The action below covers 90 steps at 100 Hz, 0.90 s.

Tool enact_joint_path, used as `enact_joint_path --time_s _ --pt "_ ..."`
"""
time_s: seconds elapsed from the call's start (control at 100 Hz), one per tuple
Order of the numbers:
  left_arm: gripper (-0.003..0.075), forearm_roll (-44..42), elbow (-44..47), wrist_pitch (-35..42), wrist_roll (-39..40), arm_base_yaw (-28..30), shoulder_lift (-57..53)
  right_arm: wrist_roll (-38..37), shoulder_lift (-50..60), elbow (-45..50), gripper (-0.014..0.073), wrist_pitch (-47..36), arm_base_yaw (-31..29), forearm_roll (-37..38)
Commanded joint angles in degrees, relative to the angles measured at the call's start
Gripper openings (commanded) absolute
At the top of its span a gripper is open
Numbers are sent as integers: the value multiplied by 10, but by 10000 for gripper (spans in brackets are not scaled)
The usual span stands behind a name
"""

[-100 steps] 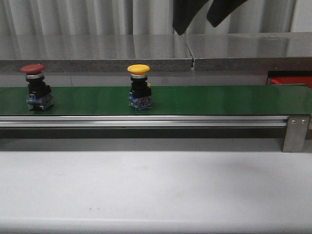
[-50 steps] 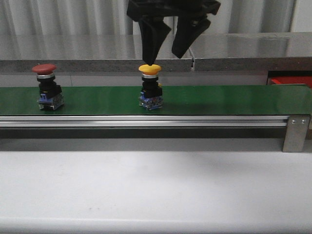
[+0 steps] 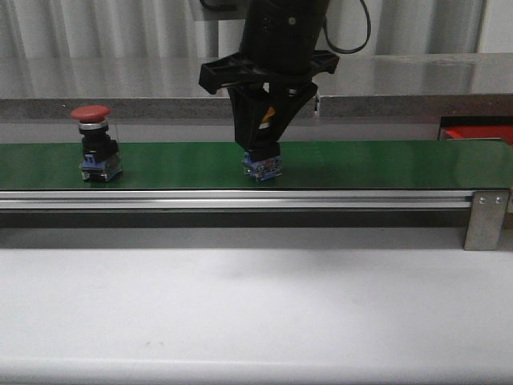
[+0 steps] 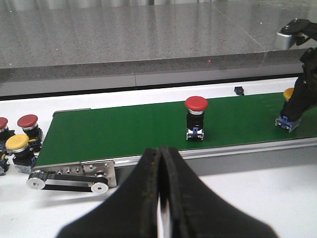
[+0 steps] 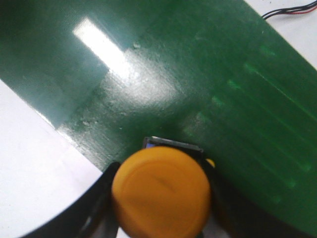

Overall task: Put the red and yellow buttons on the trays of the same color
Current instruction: 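Lower the right gripper onto the yellow button and close it, then carry the yellow button to the yellow tray and release it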

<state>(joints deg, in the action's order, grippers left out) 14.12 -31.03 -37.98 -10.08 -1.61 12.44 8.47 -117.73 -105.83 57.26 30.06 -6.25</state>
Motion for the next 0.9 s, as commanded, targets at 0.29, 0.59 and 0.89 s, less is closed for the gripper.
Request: enact_joint_path --time_s 0.29,0.59,0.89 --pt "-20 11 -14 45 3 -4 8 -13 71 0 92 -40 -5 -1" --pt "-20 11 -14 45 3 -4 8 -20 161 79 92 -54 -42 -1" --pt "-20 11 -14 45 3 -4 8 -37 275 193 92 -83 -141 -1"
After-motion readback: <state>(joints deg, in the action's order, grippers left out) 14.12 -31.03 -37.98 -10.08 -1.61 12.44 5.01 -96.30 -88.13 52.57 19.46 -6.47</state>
